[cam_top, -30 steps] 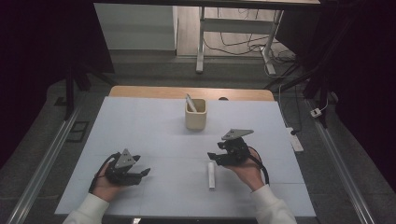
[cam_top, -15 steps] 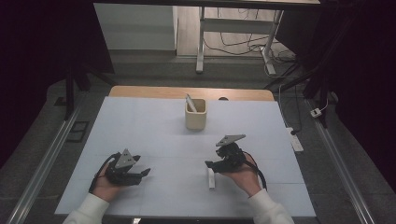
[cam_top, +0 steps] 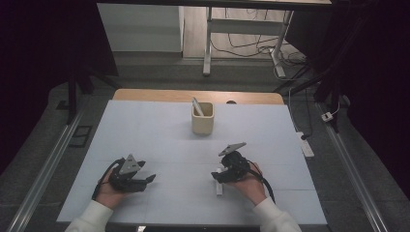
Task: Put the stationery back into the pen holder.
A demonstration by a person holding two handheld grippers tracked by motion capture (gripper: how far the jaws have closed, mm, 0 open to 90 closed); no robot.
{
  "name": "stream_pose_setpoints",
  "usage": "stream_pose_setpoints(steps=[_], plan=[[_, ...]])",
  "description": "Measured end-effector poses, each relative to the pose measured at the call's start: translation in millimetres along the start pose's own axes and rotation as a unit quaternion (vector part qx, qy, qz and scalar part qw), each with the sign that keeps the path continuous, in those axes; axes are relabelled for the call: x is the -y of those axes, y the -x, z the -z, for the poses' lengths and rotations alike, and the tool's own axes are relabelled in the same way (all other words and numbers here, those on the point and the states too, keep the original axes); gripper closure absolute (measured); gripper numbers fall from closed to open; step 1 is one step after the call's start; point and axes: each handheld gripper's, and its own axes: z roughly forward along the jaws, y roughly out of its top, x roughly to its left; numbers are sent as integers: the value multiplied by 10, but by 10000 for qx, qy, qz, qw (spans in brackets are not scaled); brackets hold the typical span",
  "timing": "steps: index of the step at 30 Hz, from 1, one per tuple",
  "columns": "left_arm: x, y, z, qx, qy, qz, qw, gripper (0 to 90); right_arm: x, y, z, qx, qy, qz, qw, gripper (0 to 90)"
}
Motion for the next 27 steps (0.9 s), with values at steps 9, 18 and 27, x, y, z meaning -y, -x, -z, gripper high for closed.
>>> stream_pose_setpoints(steps=[9, 18, 27], plan=[[2, -1, 1, 5, 4, 1, 10000, 343, 18, -29, -60, 10, -138, -62, 9999, 366], [2, -1, -1, 8, -4, -7, 10000, 343, 27, -49, -97, -82, -265, -163, 9995, 391], [2, 2, -3, 18, -11, -11, 10000, 343, 10, -80, -112, -43, -359, -142, 9992, 470]])
